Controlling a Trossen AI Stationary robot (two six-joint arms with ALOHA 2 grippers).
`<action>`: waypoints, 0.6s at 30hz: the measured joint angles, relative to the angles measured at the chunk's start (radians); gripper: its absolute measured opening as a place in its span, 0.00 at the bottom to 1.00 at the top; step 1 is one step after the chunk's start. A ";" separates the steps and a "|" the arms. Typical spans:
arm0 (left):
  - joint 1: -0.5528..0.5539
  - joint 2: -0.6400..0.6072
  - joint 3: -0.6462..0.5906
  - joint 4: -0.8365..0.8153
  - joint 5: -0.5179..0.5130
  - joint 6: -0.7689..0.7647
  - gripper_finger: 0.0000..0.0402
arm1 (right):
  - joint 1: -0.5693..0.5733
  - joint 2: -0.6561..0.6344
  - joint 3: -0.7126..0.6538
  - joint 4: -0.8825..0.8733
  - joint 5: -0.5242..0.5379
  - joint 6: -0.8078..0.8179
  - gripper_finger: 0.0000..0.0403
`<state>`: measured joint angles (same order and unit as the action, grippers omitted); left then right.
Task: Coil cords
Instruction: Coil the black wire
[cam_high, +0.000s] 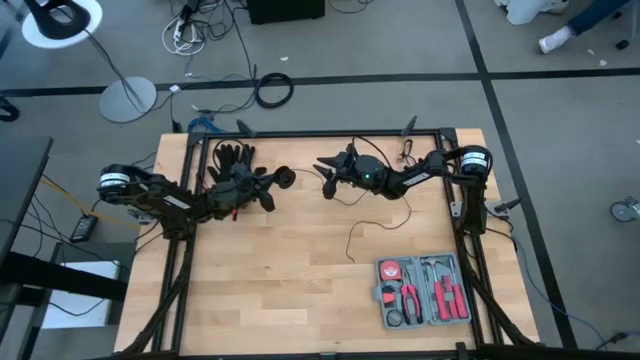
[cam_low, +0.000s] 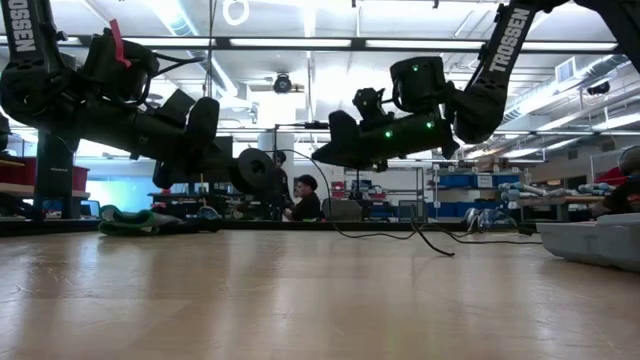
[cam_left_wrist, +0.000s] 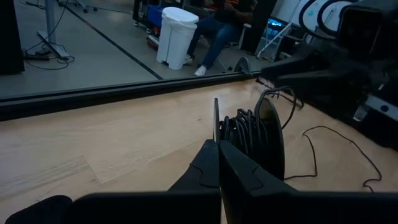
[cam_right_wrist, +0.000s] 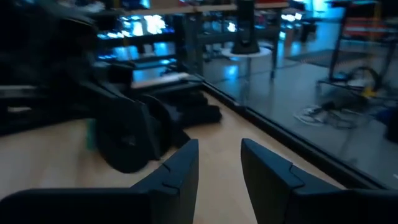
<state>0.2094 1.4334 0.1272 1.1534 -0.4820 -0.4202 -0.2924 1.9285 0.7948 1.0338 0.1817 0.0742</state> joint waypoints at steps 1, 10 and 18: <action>0.000 0.000 0.000 0.000 0.000 0.000 0.00 | 0.002 0.000 0.000 0.012 -0.009 0.000 0.30; 0.000 0.000 0.000 0.000 0.000 0.000 0.00 | 0.006 0.000 0.000 -0.007 -0.157 0.012 0.28; 0.000 0.000 0.000 0.001 0.000 -0.002 0.00 | 0.010 -0.001 0.000 -0.095 -0.157 0.012 0.25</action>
<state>0.2095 1.4334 0.1272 1.1542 -0.4820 -0.4219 -0.2824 1.9278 0.7948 0.9390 0.0246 0.0860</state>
